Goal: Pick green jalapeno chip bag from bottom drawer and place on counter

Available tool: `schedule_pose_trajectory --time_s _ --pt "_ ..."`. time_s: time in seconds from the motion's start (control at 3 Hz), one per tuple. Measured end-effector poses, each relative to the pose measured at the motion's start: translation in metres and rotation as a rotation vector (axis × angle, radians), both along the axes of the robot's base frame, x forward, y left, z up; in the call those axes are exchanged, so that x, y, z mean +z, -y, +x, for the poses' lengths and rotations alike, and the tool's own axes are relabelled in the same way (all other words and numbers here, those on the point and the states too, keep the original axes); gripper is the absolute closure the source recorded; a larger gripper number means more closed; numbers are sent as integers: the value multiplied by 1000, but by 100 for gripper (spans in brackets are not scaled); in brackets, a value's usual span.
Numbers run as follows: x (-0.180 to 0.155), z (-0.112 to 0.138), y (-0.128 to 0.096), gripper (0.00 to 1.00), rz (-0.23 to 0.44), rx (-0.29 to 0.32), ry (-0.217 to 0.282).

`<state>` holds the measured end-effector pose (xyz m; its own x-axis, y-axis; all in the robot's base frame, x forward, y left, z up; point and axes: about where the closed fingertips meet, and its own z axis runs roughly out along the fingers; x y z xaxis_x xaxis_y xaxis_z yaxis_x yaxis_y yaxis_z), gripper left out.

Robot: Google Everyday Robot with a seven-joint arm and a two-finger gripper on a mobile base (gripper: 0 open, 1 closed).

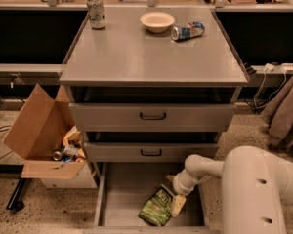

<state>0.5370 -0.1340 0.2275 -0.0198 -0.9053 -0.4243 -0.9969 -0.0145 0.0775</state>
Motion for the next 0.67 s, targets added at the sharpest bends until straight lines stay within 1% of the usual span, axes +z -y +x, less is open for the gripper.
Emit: schedule_pose_trajectory --time_s 0.33,0.67 --pt "-40 4 -2 0 -14 -17 -24" --pt "-73 7 0 4 -27 -35 -65"
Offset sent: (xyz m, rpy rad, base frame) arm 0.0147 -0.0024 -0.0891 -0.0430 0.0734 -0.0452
